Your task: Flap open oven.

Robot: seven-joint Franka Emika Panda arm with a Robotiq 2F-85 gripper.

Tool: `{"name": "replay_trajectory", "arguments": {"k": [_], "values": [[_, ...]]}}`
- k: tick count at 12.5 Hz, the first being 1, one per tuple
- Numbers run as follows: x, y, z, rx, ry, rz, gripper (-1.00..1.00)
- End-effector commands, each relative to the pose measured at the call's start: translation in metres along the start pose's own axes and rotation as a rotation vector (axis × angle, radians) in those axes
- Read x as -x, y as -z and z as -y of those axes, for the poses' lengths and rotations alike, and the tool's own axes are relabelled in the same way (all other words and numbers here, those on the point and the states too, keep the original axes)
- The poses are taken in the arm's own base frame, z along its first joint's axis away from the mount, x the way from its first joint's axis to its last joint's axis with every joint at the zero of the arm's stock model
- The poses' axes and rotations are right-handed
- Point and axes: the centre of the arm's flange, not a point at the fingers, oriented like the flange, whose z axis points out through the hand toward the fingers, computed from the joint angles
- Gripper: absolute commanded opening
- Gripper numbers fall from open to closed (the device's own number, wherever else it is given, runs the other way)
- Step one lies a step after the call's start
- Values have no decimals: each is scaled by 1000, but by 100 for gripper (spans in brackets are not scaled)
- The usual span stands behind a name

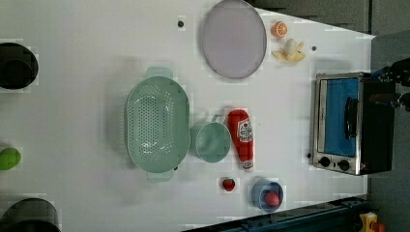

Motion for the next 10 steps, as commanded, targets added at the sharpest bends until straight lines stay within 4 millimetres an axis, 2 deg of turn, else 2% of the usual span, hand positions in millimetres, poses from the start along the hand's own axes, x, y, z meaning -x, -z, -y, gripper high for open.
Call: {"name": "replay_trajectory", "arguments": {"k": [1,3,6,7,10], "values": [[65,56,-127,-18,-142,36,59],[65,56,-127,-18,-142,36,100],[65,55,-127,-18,-142,36,100],[65,55,-127,-18,-142,36,90],[64,55,-127,-17,-143,37,14]]}}
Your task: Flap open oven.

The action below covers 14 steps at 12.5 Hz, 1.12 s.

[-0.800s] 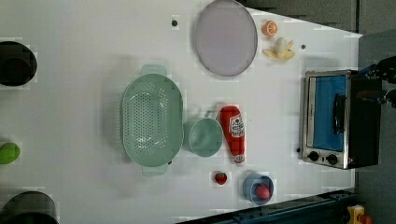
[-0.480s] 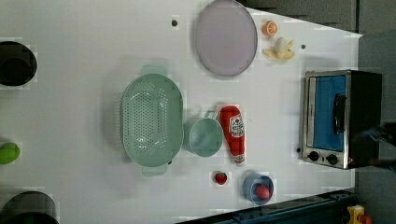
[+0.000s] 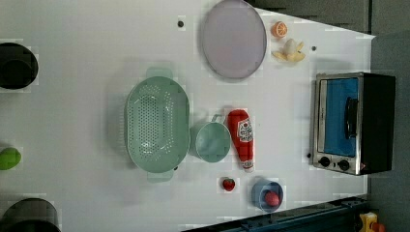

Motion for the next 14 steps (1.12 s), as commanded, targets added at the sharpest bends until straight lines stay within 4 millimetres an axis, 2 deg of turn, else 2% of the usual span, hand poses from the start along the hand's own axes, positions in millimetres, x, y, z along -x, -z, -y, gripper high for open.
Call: {"name": "replay_trajectory", "arguments": {"k": [1,3,4,6,8,11,14], "values": [[1,-46,16,84,-22,72,-9],[-3,-48,13,85,-31,76,-55],[-5,-51,12,89,-32,81,-65],[-10,-64,5,103,22,100,-65],[-22,-81,-4,108,177,116,-65],[-50,-108,-20,79,404,88,-65],[-79,-138,-44,80,569,50,-65]]}}
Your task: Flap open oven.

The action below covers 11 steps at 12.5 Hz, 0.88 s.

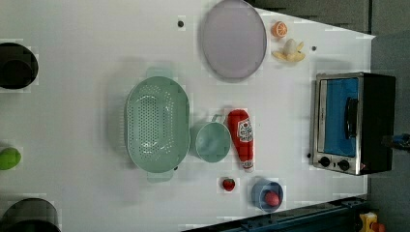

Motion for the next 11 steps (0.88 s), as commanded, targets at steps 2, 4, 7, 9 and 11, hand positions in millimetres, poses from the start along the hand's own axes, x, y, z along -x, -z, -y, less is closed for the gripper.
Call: {"name": "replay_trajectory", "arguments": {"k": [2,4,7,9,11], "values": [[-29,-50,-51,42,278,-10,-65],[-45,-64,-69,53,321,-48,-65],[-66,-96,-91,65,324,-50,-65],[-79,-119,-101,81,346,-57,-65],[-91,-140,-106,100,407,-81,-65]]}}
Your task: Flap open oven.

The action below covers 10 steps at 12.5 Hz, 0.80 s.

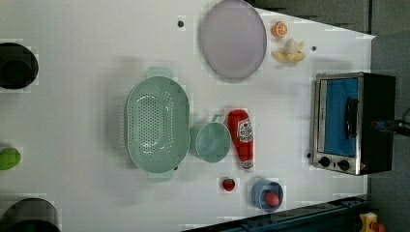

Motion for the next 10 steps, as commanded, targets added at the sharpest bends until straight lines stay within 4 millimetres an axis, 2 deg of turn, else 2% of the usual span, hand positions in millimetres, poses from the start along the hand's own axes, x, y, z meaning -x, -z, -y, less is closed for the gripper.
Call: {"name": "replay_trajectory", "arguments": {"k": [1,6,10], "values": [[-5,-18,-12,21,151,-39,-65],[-11,-76,-9,45,185,17,-65],[-15,-99,-7,64,195,10,-65]]}}
